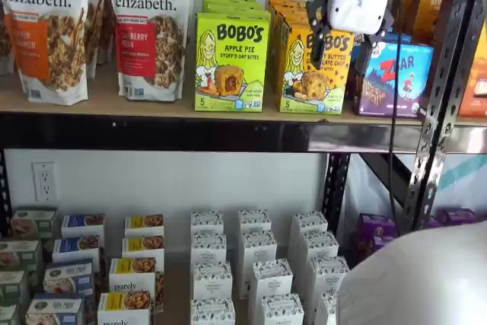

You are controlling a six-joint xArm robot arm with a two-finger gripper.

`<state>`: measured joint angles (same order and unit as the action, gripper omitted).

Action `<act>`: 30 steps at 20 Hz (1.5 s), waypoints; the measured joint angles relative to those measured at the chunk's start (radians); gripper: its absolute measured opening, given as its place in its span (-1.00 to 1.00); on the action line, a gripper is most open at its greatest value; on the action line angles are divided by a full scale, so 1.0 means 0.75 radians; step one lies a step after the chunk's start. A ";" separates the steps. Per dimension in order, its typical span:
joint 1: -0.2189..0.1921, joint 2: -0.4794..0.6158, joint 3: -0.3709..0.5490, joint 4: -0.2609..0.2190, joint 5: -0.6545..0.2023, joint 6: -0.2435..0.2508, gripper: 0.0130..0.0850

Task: Pick up the orange box on the top shelf, the fifth box from the left

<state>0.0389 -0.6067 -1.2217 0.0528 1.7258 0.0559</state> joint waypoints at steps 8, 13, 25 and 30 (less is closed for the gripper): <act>-0.012 0.099 -0.071 -0.065 -0.116 -0.022 1.00; -0.024 0.152 -0.112 -0.046 -0.098 -0.033 1.00; -0.001 0.173 -0.129 -0.108 -0.136 -0.014 1.00; -0.013 0.144 -0.102 -0.095 -0.193 -0.023 1.00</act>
<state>0.0291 -0.4990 -1.2983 -0.0187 1.5811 0.0388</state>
